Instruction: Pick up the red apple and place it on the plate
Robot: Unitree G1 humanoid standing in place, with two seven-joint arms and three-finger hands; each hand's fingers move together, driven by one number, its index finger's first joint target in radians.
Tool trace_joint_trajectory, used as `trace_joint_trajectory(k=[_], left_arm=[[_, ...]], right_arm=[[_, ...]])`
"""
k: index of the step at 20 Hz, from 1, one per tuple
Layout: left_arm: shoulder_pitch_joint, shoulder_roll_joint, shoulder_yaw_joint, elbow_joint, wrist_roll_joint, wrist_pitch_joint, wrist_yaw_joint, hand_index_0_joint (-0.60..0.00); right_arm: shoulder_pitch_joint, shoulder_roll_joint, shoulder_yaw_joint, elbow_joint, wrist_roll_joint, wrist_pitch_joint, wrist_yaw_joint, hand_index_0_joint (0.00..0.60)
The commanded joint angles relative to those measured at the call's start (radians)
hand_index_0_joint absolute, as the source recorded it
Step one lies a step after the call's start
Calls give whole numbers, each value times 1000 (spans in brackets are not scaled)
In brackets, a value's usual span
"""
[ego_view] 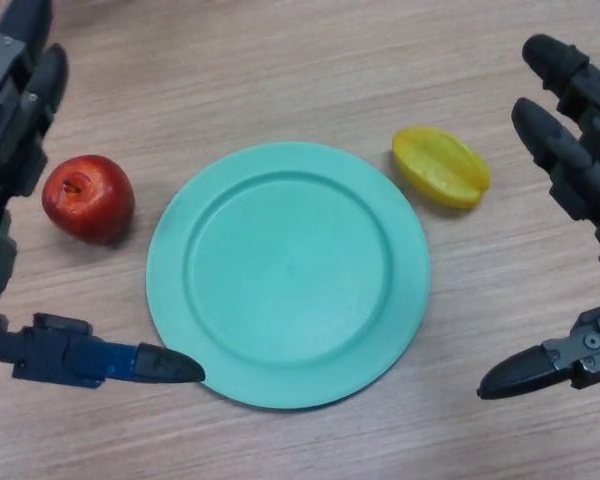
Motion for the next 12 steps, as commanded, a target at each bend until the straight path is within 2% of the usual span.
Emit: trace_joint_trajectory(k=[1,4,8,12], left_arm=[[-26,27,34,-64,-4,-77,44,0],[-47,41,24,-67,-2,-43,45,0],[-69,59,57,-77,-28,9,27,0],[-56,49,47,-62,-22,-13,38,0]], right_arm=[[-32,-26,-42,-54,12,-93,-6,0],[-42,-29,-48,-53,31,-76,-16,0],[-69,-37,-30,-50,28,-52,-36,0],[-65,-27,-26,-73,27,-57,-44,0]])
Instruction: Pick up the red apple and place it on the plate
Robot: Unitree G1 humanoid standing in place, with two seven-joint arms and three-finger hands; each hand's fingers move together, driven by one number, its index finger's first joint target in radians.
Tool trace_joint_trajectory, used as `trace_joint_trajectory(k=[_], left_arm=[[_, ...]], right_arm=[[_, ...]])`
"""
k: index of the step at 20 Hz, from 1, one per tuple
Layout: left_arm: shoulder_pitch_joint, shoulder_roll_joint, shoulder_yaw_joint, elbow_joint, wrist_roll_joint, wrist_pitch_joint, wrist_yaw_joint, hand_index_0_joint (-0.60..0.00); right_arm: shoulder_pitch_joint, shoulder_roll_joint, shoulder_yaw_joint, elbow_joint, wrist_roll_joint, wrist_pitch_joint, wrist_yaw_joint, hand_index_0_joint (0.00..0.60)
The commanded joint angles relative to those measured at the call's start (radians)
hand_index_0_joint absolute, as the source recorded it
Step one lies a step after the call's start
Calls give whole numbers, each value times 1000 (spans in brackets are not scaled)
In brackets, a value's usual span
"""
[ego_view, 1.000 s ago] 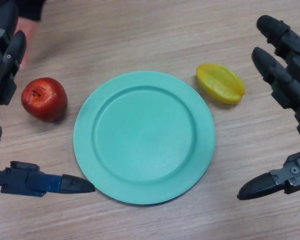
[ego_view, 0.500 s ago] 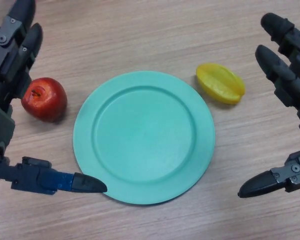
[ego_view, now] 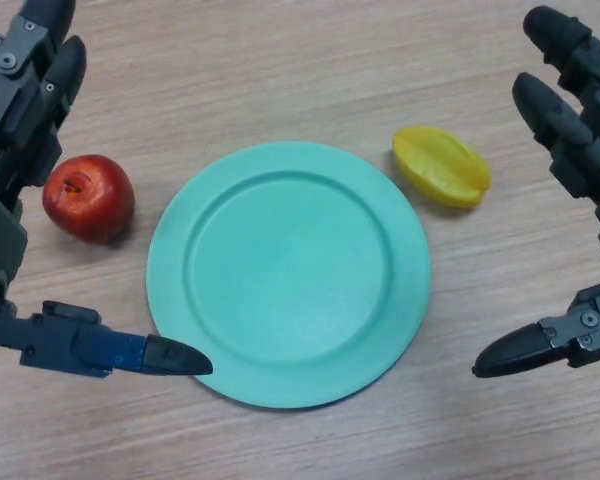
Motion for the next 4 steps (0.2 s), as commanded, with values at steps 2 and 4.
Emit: trace_joint_trajectory(k=[2,4], left_arm=[[-29,27,22,-50,-1,-66,41,0],[-36,27,33,-35,4,-105,33,0]], right_arm=[[-15,-27,-55,-76,45,-81,-19,0],[-25,-33,-40,-53,30,-97,-21,0]])
